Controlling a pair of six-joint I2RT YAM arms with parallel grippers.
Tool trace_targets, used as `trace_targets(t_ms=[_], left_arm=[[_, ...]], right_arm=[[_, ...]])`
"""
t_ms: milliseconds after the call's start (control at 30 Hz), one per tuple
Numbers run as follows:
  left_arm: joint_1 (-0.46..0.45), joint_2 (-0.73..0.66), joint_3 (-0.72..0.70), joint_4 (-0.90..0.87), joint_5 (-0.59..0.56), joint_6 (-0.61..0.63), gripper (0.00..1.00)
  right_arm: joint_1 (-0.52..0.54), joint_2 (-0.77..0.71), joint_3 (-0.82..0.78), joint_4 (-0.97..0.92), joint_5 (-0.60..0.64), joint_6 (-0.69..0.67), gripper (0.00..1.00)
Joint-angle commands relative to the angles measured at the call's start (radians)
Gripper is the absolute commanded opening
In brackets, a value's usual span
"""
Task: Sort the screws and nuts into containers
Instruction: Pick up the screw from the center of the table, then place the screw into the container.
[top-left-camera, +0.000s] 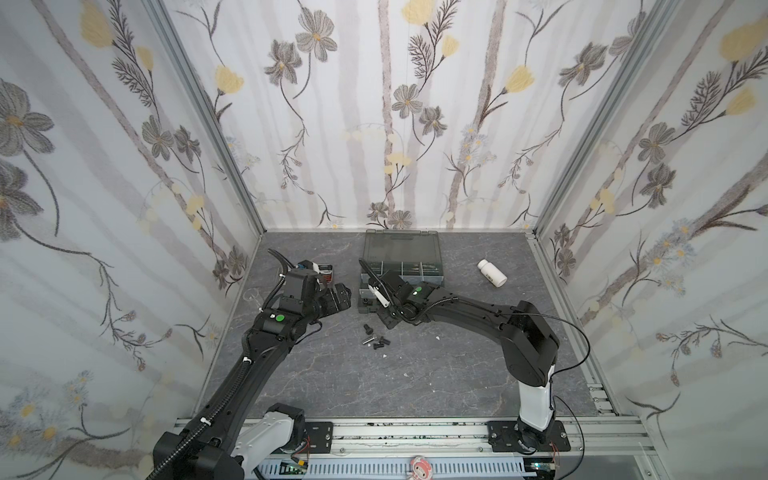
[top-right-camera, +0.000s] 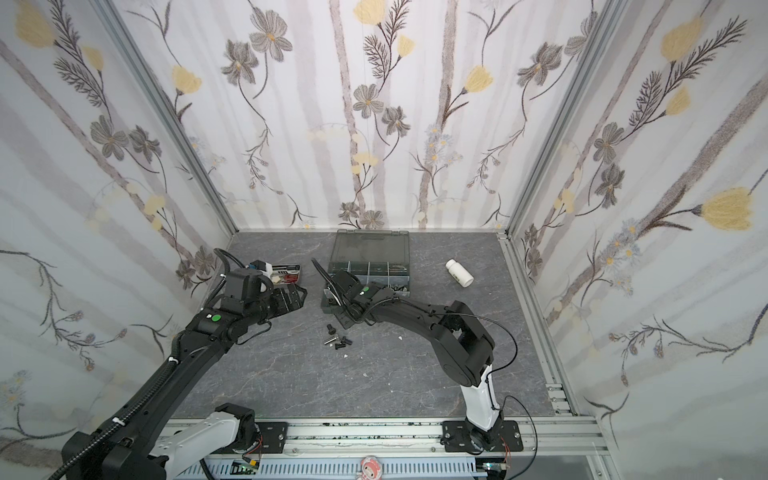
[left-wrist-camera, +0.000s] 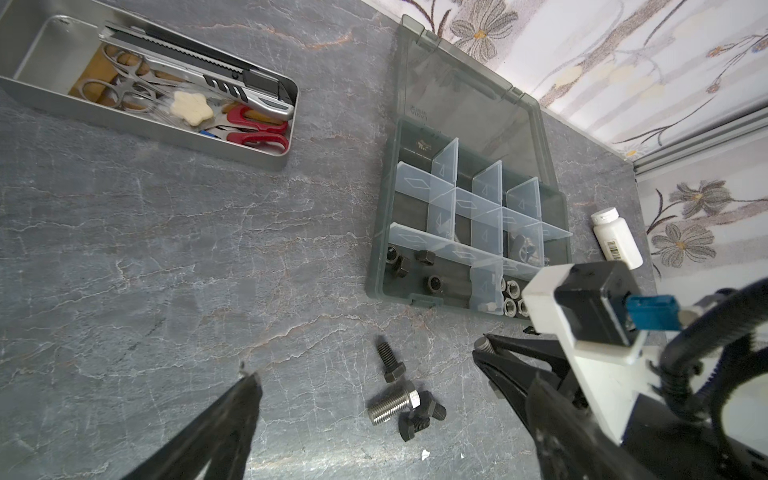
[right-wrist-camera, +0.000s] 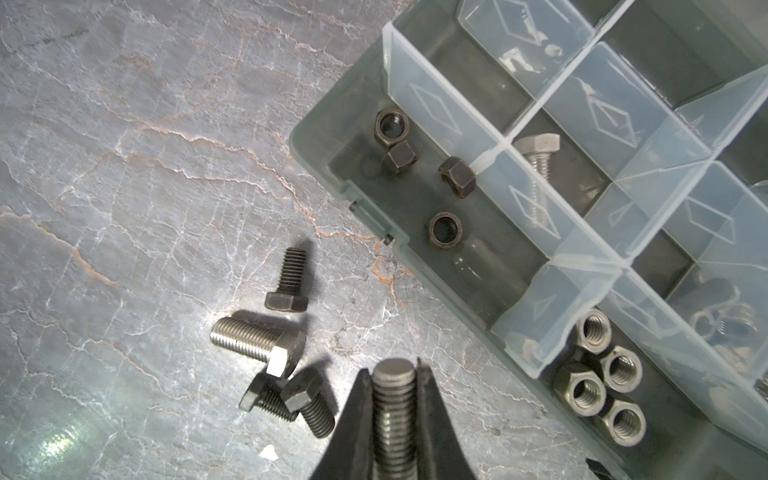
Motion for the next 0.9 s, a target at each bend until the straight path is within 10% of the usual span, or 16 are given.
trace_targets(t_ms=[0, 867], left_arm=[[0.0, -0.004, -0.01, -0.004, 0.009, 0.009, 1.0], [0.001, 0.114, 0.018, 0.067, 0.004, 0.034, 1.0]], right_arm=[[-0.015, -0.019, 0.009, 0.004, 0.007, 0.009, 0.08], [-0.17, 0.103, 0.258, 0.007, -0.093, -0.021, 0.08]])
